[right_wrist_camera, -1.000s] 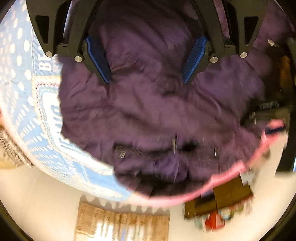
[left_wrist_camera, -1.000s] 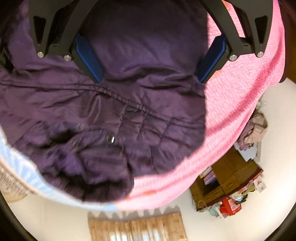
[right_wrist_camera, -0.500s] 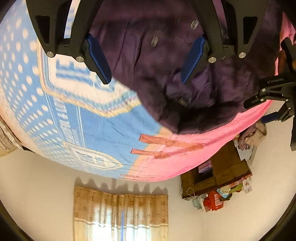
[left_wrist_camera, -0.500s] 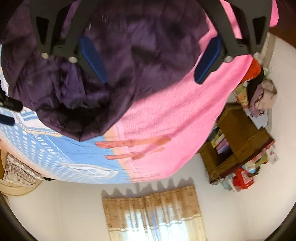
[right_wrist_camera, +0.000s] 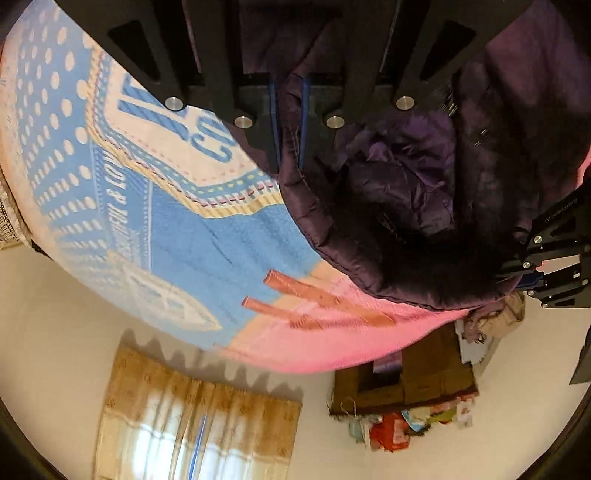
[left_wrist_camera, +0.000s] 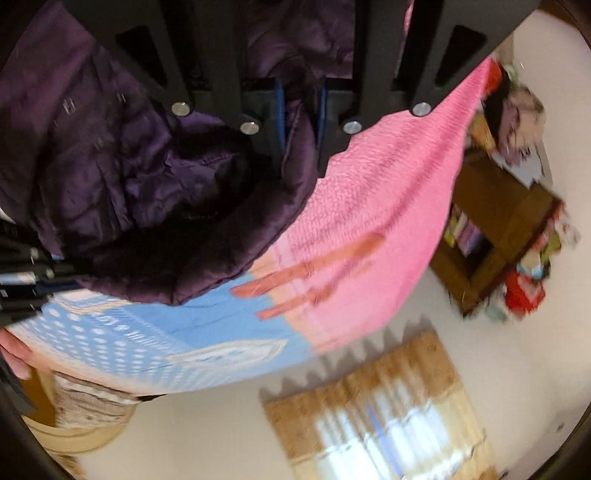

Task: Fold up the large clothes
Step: 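Move both tools to the jacket's hood collar and grasp it, then lift the held collar with both tools and fold it toward the hem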

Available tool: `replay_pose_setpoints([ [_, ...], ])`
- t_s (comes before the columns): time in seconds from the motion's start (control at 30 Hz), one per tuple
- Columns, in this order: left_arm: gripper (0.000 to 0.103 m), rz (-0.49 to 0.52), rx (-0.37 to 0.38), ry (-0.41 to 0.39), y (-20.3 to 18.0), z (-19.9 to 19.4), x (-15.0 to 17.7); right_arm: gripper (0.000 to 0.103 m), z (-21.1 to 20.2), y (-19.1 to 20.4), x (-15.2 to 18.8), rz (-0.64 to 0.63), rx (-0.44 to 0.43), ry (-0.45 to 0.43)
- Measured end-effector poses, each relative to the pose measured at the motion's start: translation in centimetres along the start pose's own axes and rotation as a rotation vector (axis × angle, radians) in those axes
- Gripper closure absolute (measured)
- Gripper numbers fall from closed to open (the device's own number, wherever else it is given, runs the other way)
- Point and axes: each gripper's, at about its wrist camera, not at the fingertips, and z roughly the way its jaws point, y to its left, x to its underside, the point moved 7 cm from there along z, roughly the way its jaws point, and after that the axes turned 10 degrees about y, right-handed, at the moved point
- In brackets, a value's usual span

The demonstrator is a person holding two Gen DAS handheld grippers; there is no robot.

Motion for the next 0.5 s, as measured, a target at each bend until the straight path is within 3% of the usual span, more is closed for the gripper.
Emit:
replay_pose_setpoints([
  [0.13,0.089,0.128,-0.043,-0.051,-0.9,-2.4,3.9,0.095,-0.4,0.6,3.7,-0.056,0.011,0.042],
  [0.27,0.089,0.188,-0.056,0.028,-2.2,-0.2,8.2,0.096,1.5,2.0,7.8,-0.118,0.010,0.137],
  [0.3,0.089,0.204,-0.069,0.035,-2.4,0.3,8.7,0.101,1.8,2.3,8.5,-0.124,0.009,0.158],
  [0.37,0.089,0.217,-0.088,0.052,-2.8,0.9,9.4,0.102,2.3,2.7,9.6,-0.147,0.020,0.210],
  [0.43,0.089,0.215,-0.093,0.062,-3.0,1.3,9.5,0.102,1.8,2.7,9.7,-0.165,0.038,0.211],
  [0.5,0.090,0.205,-0.091,0.063,-3.1,1.1,9.4,0.102,0.2,2.1,9.0,-0.120,-0.001,0.197],
])
